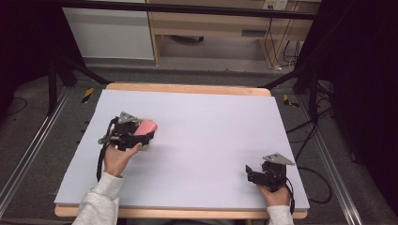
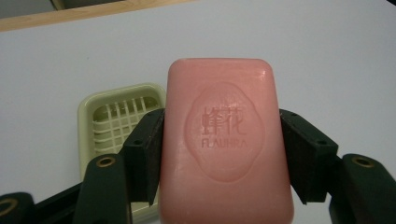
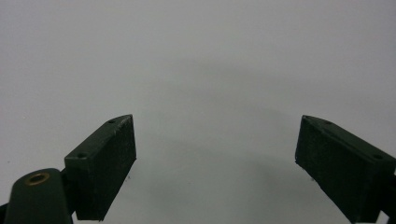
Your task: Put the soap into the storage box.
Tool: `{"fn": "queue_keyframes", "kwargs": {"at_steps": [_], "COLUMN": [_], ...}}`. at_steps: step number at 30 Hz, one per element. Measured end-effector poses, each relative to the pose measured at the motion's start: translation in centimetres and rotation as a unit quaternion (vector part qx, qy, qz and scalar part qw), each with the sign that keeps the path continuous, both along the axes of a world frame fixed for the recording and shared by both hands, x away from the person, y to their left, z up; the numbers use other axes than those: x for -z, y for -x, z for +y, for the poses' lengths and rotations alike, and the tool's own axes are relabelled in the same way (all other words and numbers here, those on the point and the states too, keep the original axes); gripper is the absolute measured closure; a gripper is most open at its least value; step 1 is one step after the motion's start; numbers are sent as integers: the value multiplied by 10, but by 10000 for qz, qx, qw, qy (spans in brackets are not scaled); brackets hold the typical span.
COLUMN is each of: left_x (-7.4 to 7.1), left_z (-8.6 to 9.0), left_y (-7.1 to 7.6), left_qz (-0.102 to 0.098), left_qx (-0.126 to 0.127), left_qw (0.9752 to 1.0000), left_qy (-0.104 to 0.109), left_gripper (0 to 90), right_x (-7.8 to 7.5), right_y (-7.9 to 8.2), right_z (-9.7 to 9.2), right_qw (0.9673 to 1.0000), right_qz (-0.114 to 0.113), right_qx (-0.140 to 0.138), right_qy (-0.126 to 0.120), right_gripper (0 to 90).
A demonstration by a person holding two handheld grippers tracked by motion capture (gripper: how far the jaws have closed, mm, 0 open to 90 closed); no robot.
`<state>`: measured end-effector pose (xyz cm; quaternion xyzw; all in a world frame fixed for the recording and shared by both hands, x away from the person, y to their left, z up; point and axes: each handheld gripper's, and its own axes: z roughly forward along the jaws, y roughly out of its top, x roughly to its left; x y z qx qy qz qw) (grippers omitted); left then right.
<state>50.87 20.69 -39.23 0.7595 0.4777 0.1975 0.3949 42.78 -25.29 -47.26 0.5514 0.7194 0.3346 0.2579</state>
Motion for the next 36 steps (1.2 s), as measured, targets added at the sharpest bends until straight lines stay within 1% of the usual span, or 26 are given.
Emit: {"fn": "queue_keyframes", "kwargs": {"at_steps": [5, 11, 14, 21, 22, 23, 24, 27, 28, 36], "left_x": [0, 1, 1, 3, 5, 5, 7, 10, 12, 19], "left_z": [3, 5, 7, 11, 12, 12, 12, 12, 13, 16], "left_y": [-4, -9, -12, -20, -23, -23, -27, -30, -34, -41], "left_qz": [-13, -9, -3, 26, 31, 31, 46, 59, 45, 97], "left_qx": [-68, -146, -177, -245, -266, -266, -285, -308, -341, -395], "left_qw": [10000, 9999, 9998, 9996, 9996, 9996, 9995, 9994, 9992, 9988], "left_qy": [6, -63, -104, -127, -112, -112, -138, -151, -190, -267], "left_gripper": [372, 372, 372, 372, 372, 372, 372, 372, 372, 373], "right_x": [0, 0, 0, 0, 1, 1, 1, 1, 1, 1], "right_y": [0, 0, 0, -1, -1, -1, -1, -1, -2, -2], "right_z": [0, 0, 0, 0, 1, 1, 1, 1, 1, 1], "right_qw": [10000, 10000, 10000, 10000, 10000, 10000, 10000, 10000, 10000, 10000], "right_qz": [-6, -8, -16, -2, -5, -5, -1, 2, 10, 8], "right_qx": [-19, -16, -31, -2, -16, -16, -21, -21, -10, -37], "right_qy": [15, -16, 23, 14, 29, 29, 26, 36, 27, 44], "right_gripper": [126, 126, 126, 126, 126, 126, 126, 126, 126, 126]}}
